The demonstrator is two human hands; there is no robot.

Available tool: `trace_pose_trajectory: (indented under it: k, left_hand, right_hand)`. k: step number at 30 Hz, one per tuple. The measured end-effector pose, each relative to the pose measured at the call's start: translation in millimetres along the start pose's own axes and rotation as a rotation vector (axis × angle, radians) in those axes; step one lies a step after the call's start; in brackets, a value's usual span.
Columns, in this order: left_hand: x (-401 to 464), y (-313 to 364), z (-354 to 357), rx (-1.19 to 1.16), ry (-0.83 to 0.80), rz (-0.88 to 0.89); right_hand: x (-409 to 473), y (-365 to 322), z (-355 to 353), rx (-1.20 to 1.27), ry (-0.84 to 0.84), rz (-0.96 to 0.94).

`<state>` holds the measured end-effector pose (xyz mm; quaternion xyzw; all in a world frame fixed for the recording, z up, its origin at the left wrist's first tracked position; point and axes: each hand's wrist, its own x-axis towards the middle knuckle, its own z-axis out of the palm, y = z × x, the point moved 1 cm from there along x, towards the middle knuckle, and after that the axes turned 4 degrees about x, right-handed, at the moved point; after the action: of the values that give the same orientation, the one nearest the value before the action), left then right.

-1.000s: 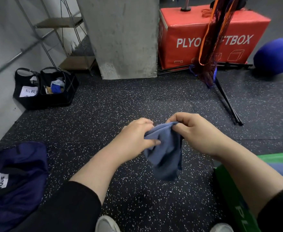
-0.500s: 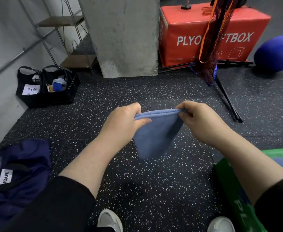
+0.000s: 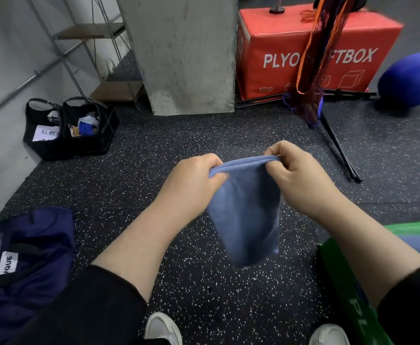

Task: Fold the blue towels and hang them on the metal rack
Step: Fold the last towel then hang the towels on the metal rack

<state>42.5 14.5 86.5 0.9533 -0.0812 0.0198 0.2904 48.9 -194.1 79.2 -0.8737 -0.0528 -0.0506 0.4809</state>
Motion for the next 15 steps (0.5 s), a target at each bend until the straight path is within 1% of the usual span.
trace_pose_trajectory:
  k: [3,6,8,11,13,15]
  left_hand:
    - [3.2,-0.8,1.2,-0.02,0.02,-0.02]
    - [4.6,-2.2,7.1,-0.041,0.017,-0.115]
    - [4.0,-2.4,12.2,-0.184,-0.007,-0.247]
    - [-1.3,4.0,21.2,-0.465,-0.104,-0.433]
    - [-4.0,9.6,23.6,-0.563,-0.099,-0.481]
    - [-4.8,13.2,24.7,-0.634,-0.069,-0.49]
  right_hand:
    - [2.1,1.9,-1.7,0.028,-0.027,-0.014]
    - [2.4,7.0,0.6,0.017,-0.082,-0.015]
    - [2.0,9.7,4.5,-0.025,-0.089,0.0]
    - [1.5,10.9,10.9,-0.071,-0.054,0.053]
    - [0.3,8.2,15.0,-0.086,-0.037,0.088]
    - [-2.1,3.1,19.3,-0.106,-0.02,0.09]
